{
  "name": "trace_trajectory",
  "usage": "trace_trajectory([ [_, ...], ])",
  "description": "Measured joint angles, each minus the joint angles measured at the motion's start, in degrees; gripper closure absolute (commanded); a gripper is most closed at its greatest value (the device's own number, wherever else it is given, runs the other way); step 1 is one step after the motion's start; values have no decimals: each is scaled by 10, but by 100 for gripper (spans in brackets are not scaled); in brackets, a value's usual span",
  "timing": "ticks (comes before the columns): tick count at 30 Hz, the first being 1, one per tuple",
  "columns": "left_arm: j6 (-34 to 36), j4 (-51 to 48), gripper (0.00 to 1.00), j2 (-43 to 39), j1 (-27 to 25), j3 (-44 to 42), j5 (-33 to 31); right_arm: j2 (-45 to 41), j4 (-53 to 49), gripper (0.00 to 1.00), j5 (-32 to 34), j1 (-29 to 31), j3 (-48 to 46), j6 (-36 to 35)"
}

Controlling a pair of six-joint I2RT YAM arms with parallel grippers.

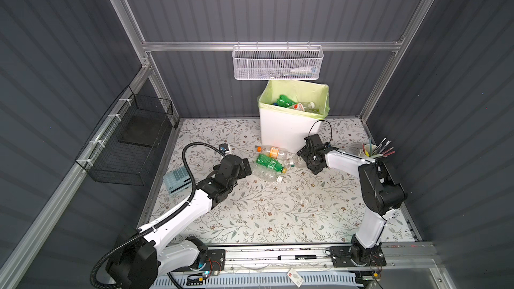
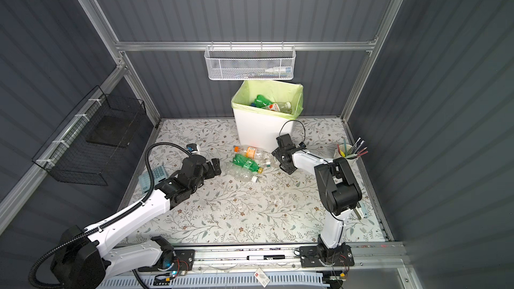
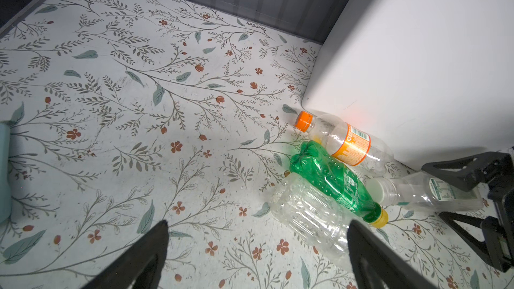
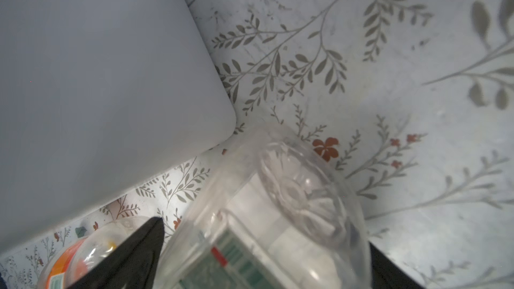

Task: Throw the plastic bottles in the bin
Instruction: 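Grasp a clear green-labelled bottle with the right gripper while the left arm withdraws, then lift the green-labelled bottle with the right gripper over the bin and release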

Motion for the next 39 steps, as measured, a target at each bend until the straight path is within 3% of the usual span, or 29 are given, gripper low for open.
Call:
trace_trajectory([
  [4, -4, -2, 0, -3, 0, -3, -3, -1, 6, 29, -8, -4, -16, -31],
  [8, -10, -4, 0, -9, 0, -8, -7, -31, 21, 31, -16, -12, -68, -54],
  [16, -22, -8, 0, -10, 0, -10, -9, -161, 65, 51, -27, -59, -219, -88],
  [21, -30, -7, 0, -3, 0, -10, -9, -279, 67, 54, -34, -80, -252, -146],
  [26, -42, -7, 0, 19, 0, -10, -8, -446, 54, 53, -3, -102, -182, -233],
  [30, -54, 4, 0, 37, 0, -10, -1, -539, 87, 51, 62, -119, -49, -322],
  [34, -66, 14, 0, 54, 0, -10, 14, -554, 170, 51, 109, -125, 58, -385],
  [39, -80, 18, 0, 70, 0, -10, 35, -469, 243, 49, 108, -127, 143, -388],
])
